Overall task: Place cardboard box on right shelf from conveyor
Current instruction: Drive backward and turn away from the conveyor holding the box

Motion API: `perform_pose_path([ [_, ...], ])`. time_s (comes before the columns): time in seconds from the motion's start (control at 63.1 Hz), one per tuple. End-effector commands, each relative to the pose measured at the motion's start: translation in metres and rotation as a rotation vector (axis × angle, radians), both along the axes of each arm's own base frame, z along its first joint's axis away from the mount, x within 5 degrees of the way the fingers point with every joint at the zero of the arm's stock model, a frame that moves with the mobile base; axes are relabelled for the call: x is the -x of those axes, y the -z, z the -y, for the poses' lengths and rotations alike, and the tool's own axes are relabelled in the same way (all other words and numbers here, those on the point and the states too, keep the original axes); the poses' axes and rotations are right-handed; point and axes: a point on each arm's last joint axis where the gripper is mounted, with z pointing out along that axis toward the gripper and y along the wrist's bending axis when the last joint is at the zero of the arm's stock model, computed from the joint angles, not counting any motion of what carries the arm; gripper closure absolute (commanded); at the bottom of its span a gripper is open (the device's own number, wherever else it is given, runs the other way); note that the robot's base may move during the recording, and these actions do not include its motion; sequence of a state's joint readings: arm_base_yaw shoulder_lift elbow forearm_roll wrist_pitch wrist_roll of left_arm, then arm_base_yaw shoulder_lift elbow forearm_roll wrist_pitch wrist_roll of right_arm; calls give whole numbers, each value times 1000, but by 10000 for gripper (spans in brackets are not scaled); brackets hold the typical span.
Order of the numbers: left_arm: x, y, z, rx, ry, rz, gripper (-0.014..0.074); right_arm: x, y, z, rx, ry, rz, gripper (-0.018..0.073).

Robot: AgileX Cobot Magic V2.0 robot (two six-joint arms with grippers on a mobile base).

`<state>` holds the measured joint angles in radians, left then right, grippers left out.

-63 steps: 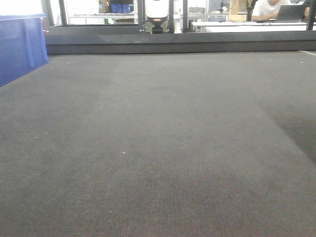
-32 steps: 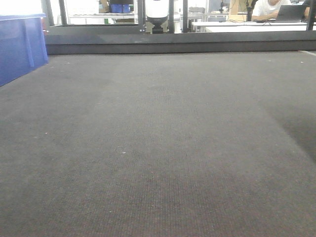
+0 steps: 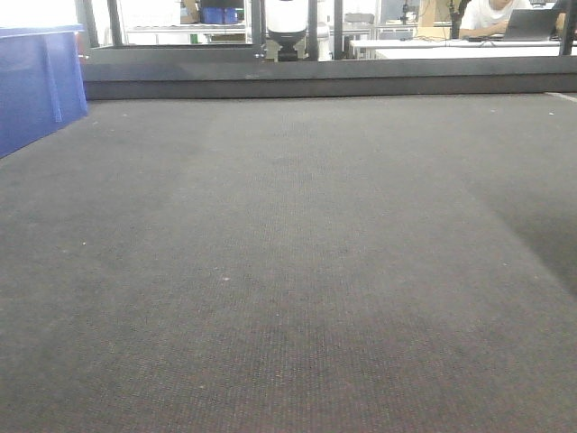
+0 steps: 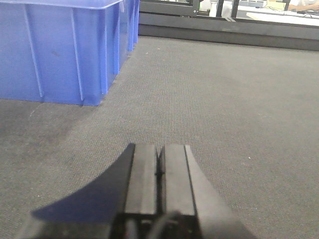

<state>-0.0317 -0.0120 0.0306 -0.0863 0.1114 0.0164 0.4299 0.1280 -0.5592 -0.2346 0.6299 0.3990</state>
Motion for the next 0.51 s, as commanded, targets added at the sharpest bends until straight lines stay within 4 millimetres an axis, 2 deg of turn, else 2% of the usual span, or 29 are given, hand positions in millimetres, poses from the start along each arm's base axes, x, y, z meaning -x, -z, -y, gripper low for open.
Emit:
perform_pose_path([
  [0.0, 1, -9, -1, 13, -8, 98, 715, 1, -17, 0, -5, -3, 116, 396],
  [0.491, 1, -9, 0, 14, -1, 98, 715, 1, -17, 0, -5, -3, 116, 396],
])
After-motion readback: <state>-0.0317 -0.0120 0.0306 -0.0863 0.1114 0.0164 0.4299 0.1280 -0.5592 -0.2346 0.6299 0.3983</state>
